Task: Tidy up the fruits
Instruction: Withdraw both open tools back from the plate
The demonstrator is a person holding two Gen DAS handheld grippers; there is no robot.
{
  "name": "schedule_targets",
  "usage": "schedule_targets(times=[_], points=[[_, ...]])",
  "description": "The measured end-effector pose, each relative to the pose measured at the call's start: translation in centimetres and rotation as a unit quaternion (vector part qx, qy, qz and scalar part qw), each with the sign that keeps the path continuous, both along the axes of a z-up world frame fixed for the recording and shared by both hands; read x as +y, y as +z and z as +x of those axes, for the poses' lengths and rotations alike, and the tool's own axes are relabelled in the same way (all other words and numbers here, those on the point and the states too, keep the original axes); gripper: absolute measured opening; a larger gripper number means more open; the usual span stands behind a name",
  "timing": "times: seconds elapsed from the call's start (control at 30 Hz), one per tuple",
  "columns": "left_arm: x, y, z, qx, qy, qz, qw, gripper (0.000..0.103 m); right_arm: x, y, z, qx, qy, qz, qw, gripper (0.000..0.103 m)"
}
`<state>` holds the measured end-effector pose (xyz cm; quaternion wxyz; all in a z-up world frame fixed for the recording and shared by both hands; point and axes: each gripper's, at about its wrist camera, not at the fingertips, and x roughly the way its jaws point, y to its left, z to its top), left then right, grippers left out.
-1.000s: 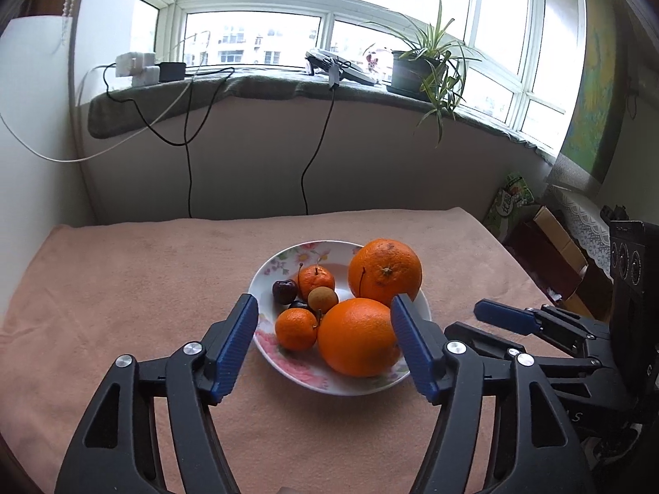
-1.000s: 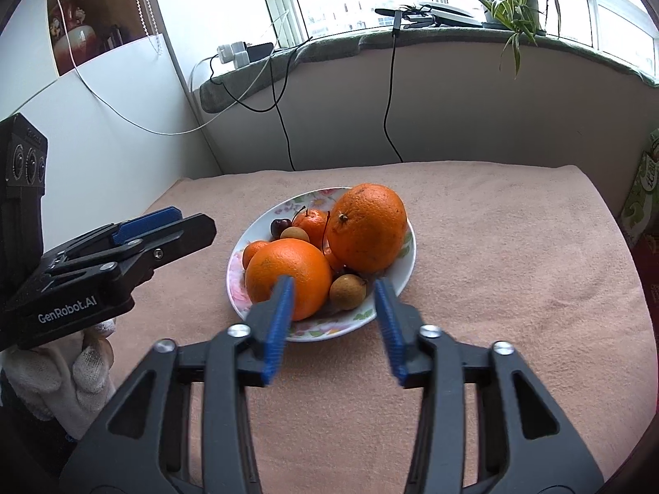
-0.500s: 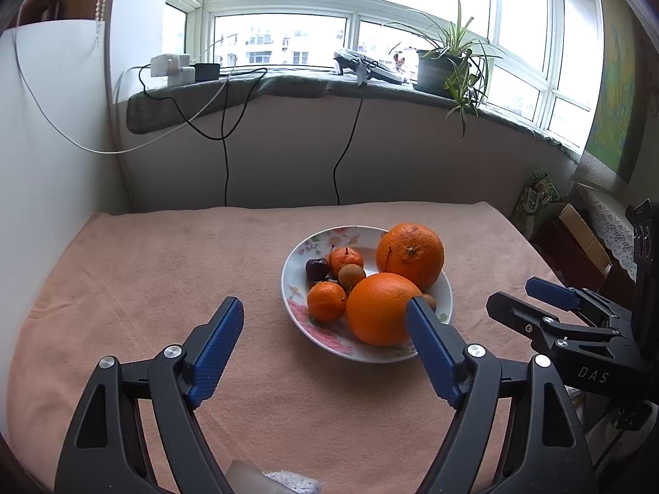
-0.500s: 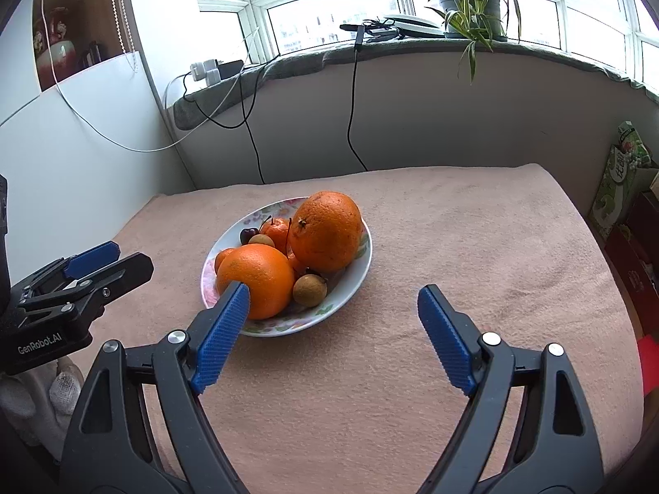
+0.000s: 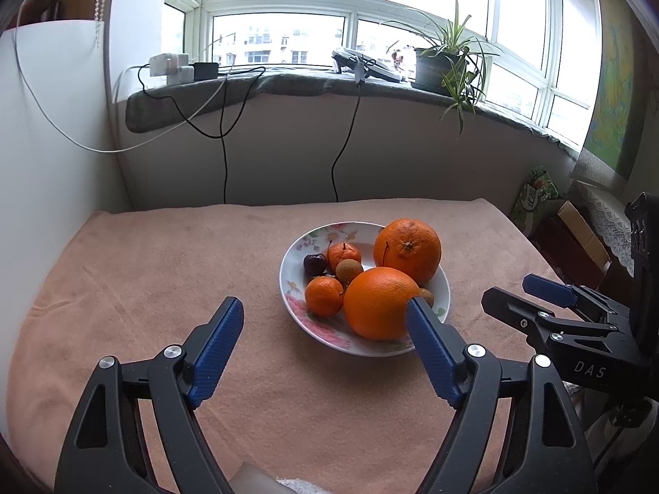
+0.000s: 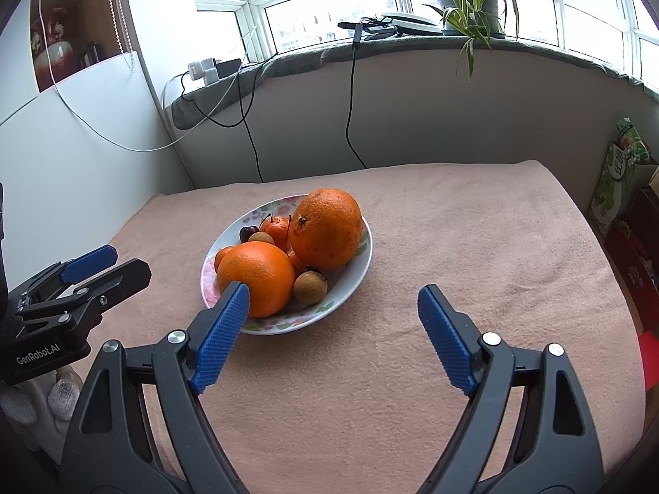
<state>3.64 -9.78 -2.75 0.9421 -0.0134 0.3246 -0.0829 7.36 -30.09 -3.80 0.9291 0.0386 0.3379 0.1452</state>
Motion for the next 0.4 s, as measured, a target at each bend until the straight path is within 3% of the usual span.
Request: schedule_targets(times=[0.4], points=[[0.6, 0.0, 0.0, -0.004, 0.001, -0.003, 1.0, 0.081, -1.9, -0.9, 2.2, 0.023, -0.021, -0.014, 0.999, 0.086]])
